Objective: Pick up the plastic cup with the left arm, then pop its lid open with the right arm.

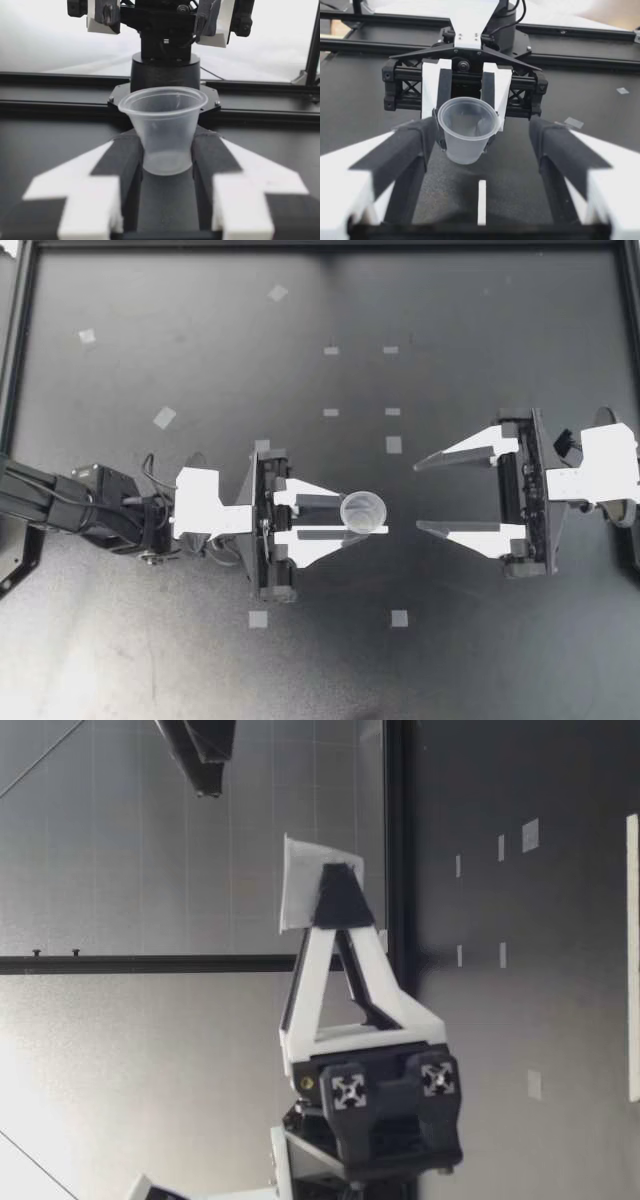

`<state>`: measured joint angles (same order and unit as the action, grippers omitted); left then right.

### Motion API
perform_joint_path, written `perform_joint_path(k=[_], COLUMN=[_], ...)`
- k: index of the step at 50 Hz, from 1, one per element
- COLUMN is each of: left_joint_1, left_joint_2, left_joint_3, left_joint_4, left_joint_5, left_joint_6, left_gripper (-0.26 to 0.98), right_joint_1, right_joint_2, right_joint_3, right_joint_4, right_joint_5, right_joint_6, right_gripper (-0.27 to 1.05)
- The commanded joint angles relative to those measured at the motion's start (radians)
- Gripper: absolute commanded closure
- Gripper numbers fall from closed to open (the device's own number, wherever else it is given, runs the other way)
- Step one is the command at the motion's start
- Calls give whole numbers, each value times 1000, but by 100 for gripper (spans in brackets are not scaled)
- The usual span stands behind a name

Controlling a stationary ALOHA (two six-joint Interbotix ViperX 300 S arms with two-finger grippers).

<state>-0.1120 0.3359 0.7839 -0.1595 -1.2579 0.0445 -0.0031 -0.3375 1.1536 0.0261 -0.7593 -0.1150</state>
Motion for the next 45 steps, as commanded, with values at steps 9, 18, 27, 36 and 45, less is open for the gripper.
perform_joint_path(k=[9,18,27,36,45], left_joint_1=[-3,-6,-6,-6,-6], left_joint_2=[-37,-35,-35,-35,-34], left_joint_3=[-8,-8,-8,-8,-6], left_joint_4=[3,5,5,5,5], left_joint_5=[-5,-5,-5,-5,-5], left_joint_6=[0,5,5,5,5], left_gripper=[58,58,58,58,58], right_joint_1=[-6,-6,-6,-6,-6], right_joint_2=[3,8,11,21,21], right_joint_3=[-15,-15,-17,-17,-21], right_joint_4=[-2,-2,-2,-2,-2], right_joint_5=[-3,-2,-2,-2,-2], right_joint_6=[0,2,-3,-3,-3], right_gripper=[2,2,2,2,2])
